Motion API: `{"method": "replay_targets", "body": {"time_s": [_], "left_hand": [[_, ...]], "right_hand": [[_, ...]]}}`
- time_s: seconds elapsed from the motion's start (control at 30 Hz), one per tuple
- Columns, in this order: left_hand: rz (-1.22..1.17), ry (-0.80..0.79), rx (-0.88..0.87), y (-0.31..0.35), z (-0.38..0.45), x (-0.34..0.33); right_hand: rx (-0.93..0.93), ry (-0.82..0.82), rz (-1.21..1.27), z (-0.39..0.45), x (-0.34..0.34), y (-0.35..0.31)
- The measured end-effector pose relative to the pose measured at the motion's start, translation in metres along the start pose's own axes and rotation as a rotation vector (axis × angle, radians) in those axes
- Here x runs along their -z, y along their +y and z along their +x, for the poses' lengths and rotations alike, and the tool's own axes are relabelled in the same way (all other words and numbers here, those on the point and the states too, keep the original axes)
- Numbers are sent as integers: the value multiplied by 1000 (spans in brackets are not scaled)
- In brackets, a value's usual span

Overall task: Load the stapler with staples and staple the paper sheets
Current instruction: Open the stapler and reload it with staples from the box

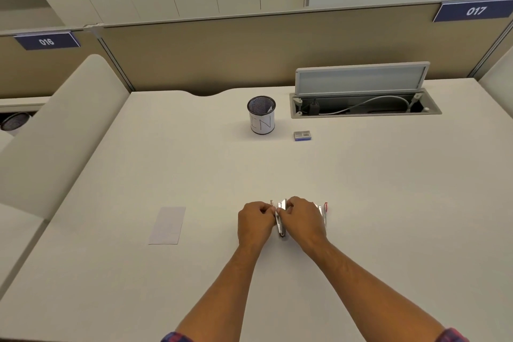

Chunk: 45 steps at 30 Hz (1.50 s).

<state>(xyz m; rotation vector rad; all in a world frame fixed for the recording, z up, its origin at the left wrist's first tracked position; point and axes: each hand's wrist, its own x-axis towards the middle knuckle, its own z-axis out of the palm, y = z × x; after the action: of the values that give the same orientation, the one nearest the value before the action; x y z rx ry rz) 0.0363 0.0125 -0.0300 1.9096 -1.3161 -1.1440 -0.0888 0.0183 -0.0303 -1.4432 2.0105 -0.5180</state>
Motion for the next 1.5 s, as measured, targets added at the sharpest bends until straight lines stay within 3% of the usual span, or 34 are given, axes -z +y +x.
{"method": "replay_targets", "body": {"time_s": [0.13,0.4,0.57,0.8,0.97,1.17,1.4,1.5], "left_hand": [[-181,-19,54,-5,2,-2],[-502,-34,124,4,5,1],[-821,-197,163,13,5,9],[-987,-267,125,28,5,7],[-1141,-246,168,41,1,6],[-1419,-173,251,40,3,3],[-1472,-205,230,53,22,23],[-1488,-178,283,60,32,34]], "right_hand": [[44,-11,64,-1,-5,-1],[40,17,556,-1,-1,-5],[123,26,679,0,4,-12],[233,221,715,-1,10,-40],[225,263,814,5,11,-49],[74,406,1182,15,20,-58],[344,364,1219,6,25,-56],[452,264,1154,-2,25,-40]]}}
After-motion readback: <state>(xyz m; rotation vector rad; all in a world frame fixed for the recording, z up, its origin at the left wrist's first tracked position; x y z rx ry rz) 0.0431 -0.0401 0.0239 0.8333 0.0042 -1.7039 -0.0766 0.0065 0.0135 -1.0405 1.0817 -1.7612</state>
